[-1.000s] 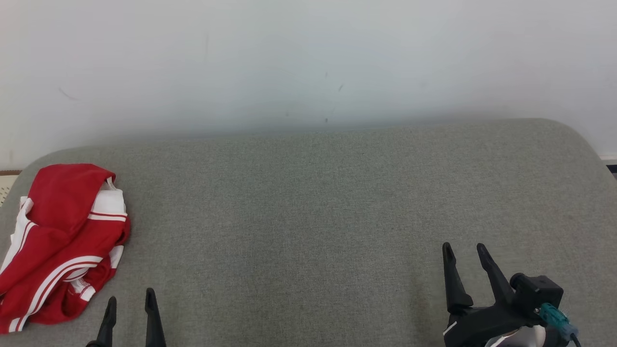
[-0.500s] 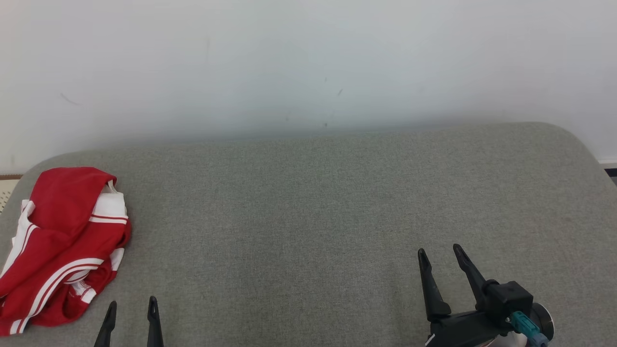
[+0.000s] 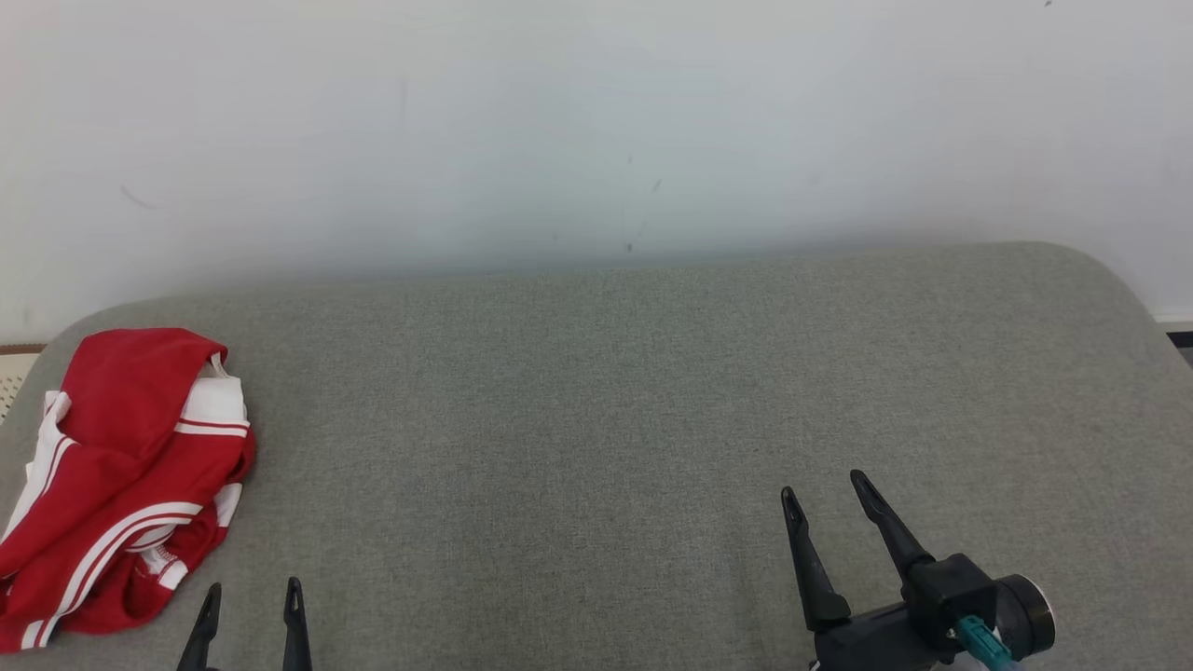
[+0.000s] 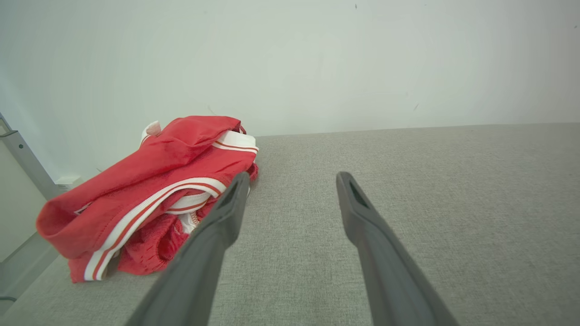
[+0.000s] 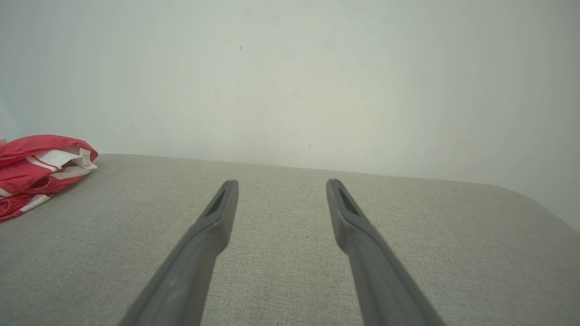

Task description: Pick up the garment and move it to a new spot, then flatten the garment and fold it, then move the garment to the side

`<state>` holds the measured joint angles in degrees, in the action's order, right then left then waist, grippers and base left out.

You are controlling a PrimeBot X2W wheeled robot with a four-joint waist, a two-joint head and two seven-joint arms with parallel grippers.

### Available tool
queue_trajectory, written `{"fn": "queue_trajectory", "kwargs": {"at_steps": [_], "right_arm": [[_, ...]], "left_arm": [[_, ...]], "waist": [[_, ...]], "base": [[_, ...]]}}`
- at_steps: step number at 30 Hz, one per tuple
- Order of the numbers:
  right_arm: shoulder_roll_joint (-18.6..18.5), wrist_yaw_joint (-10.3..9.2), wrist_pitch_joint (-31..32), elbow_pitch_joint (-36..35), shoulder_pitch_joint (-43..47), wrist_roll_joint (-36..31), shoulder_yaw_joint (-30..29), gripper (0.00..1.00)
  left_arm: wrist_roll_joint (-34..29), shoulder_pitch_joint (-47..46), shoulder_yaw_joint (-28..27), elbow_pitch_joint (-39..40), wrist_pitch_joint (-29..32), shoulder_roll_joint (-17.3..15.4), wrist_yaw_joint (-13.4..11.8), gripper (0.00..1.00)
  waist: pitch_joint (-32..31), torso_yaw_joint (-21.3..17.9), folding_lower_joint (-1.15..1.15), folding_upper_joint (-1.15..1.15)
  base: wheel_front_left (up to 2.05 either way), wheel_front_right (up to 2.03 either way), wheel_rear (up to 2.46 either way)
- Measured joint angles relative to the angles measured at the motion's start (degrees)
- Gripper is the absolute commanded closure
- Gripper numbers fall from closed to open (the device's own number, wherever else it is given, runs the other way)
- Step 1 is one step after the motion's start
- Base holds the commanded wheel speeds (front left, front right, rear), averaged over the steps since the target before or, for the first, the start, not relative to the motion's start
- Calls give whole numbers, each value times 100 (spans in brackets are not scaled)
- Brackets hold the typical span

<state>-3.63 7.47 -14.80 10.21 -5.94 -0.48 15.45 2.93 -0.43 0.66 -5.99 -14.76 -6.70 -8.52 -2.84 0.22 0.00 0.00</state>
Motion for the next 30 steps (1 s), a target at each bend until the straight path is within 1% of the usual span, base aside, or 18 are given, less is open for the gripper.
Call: {"fn": "queue_trajectory", "kwargs": {"at_steps": [11, 24, 30], "right_arm": [[-19, 1, -25, 13, -1, -55, 11, 0], [-7, 0, 277, -31, 1, -26, -34, 0], [20, 0, 280, -135, 80, 442, -189, 0]], "left_arm": [[-44, -1, 13, -11, -16, -7, -15, 0], [5, 1, 49, -15, -16, -11, -63, 0], [41, 13, 58, 31, -16, -25, -65, 0]], "waist": [[-9, -40, 0, 0], [-34, -27, 0, 0], [-35, -12, 0, 0]], "base": [[0, 0, 0], [0, 0, 0], [0, 0, 0]]}}
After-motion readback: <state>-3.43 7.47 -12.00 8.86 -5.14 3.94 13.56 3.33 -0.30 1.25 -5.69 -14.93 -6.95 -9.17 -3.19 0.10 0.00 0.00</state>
